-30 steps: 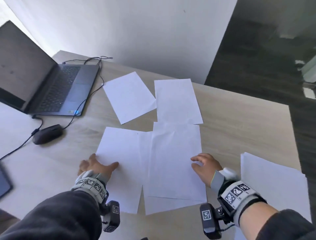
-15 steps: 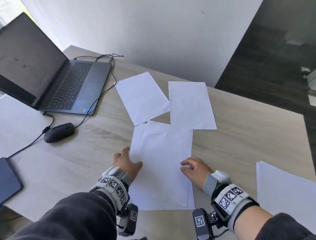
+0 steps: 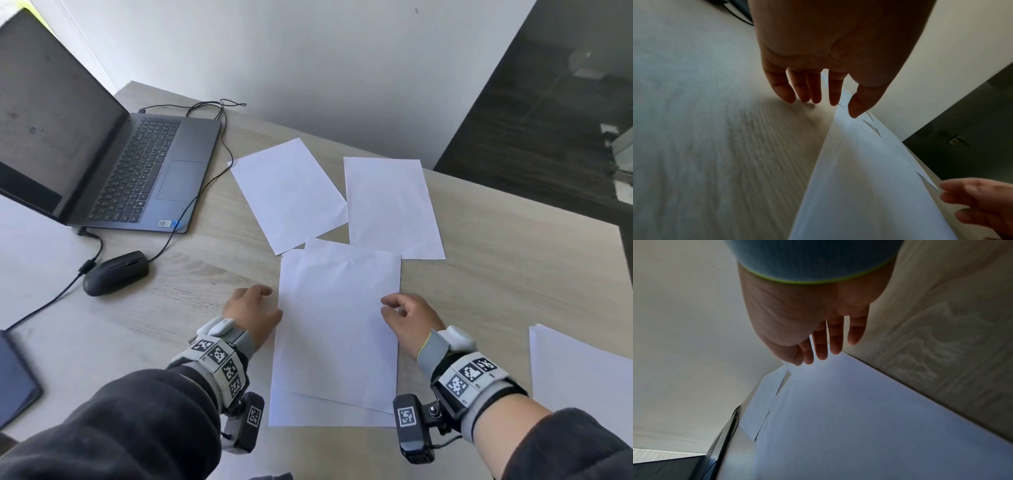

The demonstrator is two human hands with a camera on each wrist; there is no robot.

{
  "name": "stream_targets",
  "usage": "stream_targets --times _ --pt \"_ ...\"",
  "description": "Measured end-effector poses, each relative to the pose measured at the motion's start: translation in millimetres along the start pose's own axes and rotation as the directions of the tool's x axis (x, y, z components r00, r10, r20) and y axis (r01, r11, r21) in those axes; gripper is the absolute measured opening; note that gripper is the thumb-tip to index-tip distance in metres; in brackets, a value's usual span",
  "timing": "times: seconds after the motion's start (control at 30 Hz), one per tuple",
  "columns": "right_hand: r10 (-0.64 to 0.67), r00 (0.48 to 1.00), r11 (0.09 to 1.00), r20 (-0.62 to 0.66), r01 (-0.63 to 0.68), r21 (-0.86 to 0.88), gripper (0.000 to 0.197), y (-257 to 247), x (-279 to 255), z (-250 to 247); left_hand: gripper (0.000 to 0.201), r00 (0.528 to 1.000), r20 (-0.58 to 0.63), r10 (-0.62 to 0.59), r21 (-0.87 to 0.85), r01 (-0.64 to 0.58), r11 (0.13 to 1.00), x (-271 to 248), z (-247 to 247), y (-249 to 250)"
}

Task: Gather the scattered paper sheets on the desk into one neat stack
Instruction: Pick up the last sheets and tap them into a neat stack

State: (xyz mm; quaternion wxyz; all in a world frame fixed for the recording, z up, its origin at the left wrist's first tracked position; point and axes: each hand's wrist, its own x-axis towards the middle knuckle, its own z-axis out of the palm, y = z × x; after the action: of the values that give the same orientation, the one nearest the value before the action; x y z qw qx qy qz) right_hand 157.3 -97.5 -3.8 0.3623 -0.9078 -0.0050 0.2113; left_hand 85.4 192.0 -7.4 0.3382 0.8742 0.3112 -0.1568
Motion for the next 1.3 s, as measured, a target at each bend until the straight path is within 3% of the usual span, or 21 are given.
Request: stream_targets --times 0.13,0.27,0.4,0.63,0.87,1.1,1.3 --pt "0.023 0.995 0.997 -0.093 -0.030 -0.071 0.024 1 22 -9 0.077 1.000 -0.016 0.026 0.151 -0.024 0.988 15 -7 11" --pt "0.068 0.981 0.989 -0.183 -0.091 -0.119 0.027 0 43 -17 0.110 0.997 0.080 0.008 0.256 -0.029 0.966 44 -4 22" --pt "0.114 0.965 0.974 -0.237 -0.155 -0.164 0.034 2 64 -21 0.125 0.991 0.134 -0.003 0.294 -0.037 0.955 70 -2 50" --pt "0.216 0.937 0.927 -0.275 -0.285 -0.243 0.063 -2 99 -27 0.155 0.954 0.264 -0.143 0.409 0.023 0.912 97 2 77" --pt "0.152 0.982 0.889 -0.114 -0.186 -0.419 0.087 -37 135 -18 0.160 0.948 0.271 -0.166 0.437 0.032 0.899 103 8 72" --pt "0.261 0.964 0.832 -0.059 -0.255 -0.492 0.118 -45 163 -6 0.156 0.946 0.279 -0.167 0.438 0.029 0.899 101 7 74" --pt "0.233 0.962 0.860 -0.143 -0.273 -0.432 0.106 -37 174 -13 0.155 0.946 0.285 -0.157 0.419 0.024 0.908 98 7 74"
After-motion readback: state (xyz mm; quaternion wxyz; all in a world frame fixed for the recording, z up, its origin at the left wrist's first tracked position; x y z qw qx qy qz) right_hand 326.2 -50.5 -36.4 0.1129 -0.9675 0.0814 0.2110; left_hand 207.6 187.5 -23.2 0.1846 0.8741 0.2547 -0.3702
